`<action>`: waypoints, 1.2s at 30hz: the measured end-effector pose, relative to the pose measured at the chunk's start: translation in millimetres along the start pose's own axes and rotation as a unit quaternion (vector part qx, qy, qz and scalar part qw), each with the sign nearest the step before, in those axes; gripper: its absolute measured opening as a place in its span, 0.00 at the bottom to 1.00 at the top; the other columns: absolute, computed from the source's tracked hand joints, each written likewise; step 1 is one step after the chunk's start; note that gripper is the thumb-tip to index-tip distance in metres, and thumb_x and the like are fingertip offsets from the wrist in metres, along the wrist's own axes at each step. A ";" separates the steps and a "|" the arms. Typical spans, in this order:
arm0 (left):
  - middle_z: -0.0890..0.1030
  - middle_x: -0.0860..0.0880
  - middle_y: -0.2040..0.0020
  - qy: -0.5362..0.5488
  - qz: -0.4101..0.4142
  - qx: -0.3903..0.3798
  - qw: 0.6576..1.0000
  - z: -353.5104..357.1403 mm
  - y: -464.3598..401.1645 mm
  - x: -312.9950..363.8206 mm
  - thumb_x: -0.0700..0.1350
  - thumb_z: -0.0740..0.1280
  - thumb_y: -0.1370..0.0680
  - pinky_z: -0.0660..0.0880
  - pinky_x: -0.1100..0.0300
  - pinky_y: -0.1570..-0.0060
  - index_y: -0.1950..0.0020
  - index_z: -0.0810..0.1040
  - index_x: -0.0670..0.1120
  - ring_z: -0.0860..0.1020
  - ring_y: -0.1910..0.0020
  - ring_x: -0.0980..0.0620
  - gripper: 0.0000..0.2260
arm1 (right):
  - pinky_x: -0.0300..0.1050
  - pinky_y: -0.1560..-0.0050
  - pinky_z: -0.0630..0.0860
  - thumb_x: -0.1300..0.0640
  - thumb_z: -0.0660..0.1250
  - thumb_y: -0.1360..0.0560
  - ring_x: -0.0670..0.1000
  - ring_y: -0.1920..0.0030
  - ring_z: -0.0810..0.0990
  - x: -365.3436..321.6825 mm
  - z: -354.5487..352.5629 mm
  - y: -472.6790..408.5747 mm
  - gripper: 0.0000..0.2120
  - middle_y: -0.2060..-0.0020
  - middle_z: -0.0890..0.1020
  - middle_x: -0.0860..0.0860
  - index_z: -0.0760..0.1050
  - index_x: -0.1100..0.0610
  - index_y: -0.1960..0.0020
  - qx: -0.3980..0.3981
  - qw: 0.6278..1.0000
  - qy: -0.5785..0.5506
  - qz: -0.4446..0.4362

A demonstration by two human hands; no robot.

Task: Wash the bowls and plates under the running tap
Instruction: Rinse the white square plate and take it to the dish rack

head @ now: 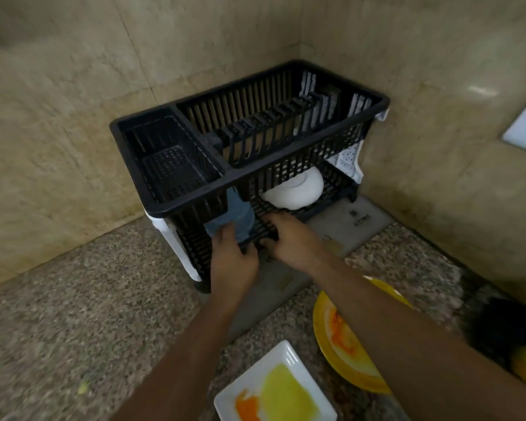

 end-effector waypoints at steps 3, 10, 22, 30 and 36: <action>0.77 0.42 0.37 -0.021 0.042 -0.040 0.998 4.1 43.7 23.0 0.39 0.67 0.24 0.66 0.64 0.43 0.33 0.75 0.42 0.75 0.38 0.45 0.18 | 0.48 0.53 0.74 0.57 0.65 0.23 0.53 0.49 0.78 -5.1 -28.4 56.5 0.09 0.49 0.82 0.54 0.78 0.56 0.44 0.023 0.999 -0.007 0.034; 0.83 0.46 0.43 -0.015 0.020 -0.162 0.986 0.5 137.2 56.5 0.43 0.66 0.21 0.74 0.57 0.43 0.38 0.79 0.47 0.80 0.45 0.48 0.13 | 0.49 0.47 0.77 0.55 0.67 0.24 0.51 0.51 0.81 6.4 -65.5 202.2 0.07 0.54 0.84 0.49 0.80 0.51 0.47 0.098 0.982 -0.060 0.151; 0.75 0.41 0.32 -0.143 -0.100 -0.106 0.979 -60.8 229.7 -42.0 0.48 0.65 0.21 0.71 0.54 0.37 0.31 0.74 0.45 0.76 0.37 0.43 0.19 | 0.49 0.58 0.73 0.51 0.65 0.23 0.60 0.53 0.79 -6.1 13.1 310.8 0.11 0.57 0.82 0.59 0.77 0.60 0.55 0.024 0.962 -0.057 0.266; 0.78 0.40 0.37 -0.119 -0.165 -0.158 0.966 -49.9 215.1 -78.0 0.48 0.63 0.19 0.70 0.57 0.46 0.35 0.76 0.40 0.77 0.40 0.42 0.16 | 0.54 0.53 0.79 0.49 0.67 0.23 0.58 0.58 0.83 6.5 50.8 295.0 0.13 0.62 0.84 0.56 0.79 0.58 0.59 0.031 0.938 -0.076 0.336; 0.78 0.44 0.52 -0.098 -0.179 -0.171 0.964 -49.2 211.9 -79.1 0.42 0.67 0.22 0.66 0.59 0.61 0.50 0.75 0.42 0.74 0.56 0.49 0.04 | 0.56 0.57 0.81 0.55 0.68 0.24 0.54 0.65 0.83 14.4 59.3 305.7 0.12 0.72 0.83 0.53 0.77 0.55 0.66 0.077 0.910 -0.147 0.381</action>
Point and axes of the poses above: each hand's wrist, its own y-axis away from the middle knuckle, its own z-axis out of the palm, x = y × z, the point moved 6 cm from there along -y, towards the middle knuckle
